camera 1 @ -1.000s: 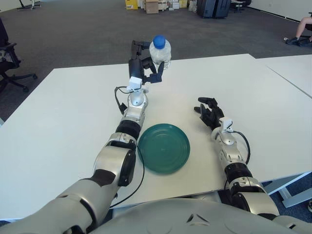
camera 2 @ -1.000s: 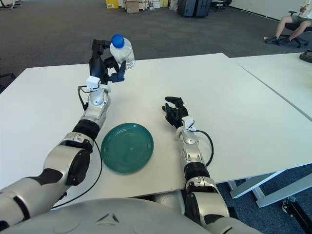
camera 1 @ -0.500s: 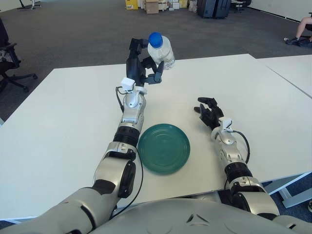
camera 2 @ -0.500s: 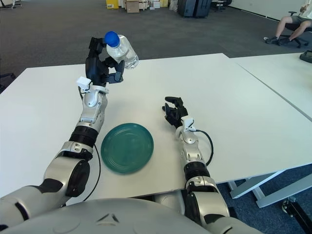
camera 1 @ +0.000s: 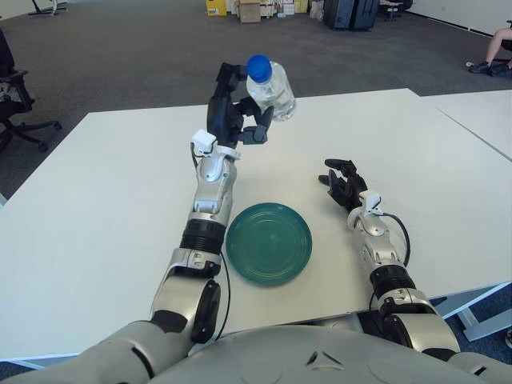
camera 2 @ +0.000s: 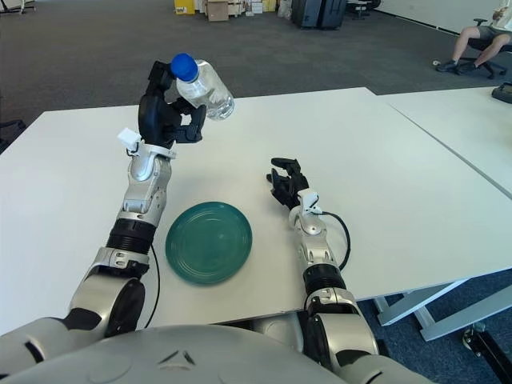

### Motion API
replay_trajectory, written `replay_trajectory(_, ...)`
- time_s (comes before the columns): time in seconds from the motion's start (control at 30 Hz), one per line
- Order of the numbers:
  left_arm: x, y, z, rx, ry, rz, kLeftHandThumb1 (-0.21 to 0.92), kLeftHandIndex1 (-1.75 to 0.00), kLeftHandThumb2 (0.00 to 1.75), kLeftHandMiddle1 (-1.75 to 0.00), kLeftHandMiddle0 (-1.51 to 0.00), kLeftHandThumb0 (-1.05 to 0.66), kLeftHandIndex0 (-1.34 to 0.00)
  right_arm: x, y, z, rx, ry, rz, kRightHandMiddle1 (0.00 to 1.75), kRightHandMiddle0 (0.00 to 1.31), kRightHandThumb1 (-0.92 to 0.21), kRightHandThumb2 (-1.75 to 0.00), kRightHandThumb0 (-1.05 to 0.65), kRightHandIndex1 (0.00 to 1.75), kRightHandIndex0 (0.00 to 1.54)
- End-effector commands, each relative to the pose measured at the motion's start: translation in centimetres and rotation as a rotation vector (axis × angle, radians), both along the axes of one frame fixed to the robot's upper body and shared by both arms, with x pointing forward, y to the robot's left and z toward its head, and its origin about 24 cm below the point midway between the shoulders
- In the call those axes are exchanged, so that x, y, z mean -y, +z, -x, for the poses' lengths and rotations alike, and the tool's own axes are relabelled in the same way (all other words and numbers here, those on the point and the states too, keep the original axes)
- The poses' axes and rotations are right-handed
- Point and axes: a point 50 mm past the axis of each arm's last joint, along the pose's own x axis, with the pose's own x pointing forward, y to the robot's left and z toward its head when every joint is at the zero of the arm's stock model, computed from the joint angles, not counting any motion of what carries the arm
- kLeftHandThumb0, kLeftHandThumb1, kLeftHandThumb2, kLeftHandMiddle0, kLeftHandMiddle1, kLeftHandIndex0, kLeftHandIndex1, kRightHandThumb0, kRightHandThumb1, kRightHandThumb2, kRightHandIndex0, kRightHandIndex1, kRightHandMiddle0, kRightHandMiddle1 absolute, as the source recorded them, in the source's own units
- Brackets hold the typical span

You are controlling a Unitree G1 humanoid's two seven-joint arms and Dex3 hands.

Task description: Put the bottle into the plate.

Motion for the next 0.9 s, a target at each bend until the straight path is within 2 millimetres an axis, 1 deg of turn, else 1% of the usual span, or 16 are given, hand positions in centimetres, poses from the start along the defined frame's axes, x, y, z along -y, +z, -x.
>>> replay_trajectory(0.0, -0.23, 0.84, 0.16, 0.041, -0.007, -0.016, 0.30, -1.75, 1.33, -1.75, -1.19, -0.47, -0.62, 0.06, 0.36, -0.54, 0.001, 0.008, 0.001, 1.05, 0.00, -0.92, -0.75, -0.64, 0.70, 0.34)
replay_trajectory(0.47, -0.36, 0.85, 0.53, 0.051, -0.020, -0.073, 0.30, -1.75, 1.33, -1.75, -1.21, -0.47, -0.62, 0.30, 0.35, -0.63, -0.001, 0.013, 0.011, 1.04, 0.00, -0.92, -0.76, -0.65, 0.68, 0.34)
replay_trajectory(0.87, -0.64, 0.77, 1.04, 0.060, -0.055, -0.103, 0.25, -1.75, 1.38, -1.75, -1.20, -0.49, -0.66, 0.57, 0.26, -0.84, -0.003, -0.003, -0.002, 1.05, 0.00, -0.92, -0.74, -0.63, 0.68, 0.35)
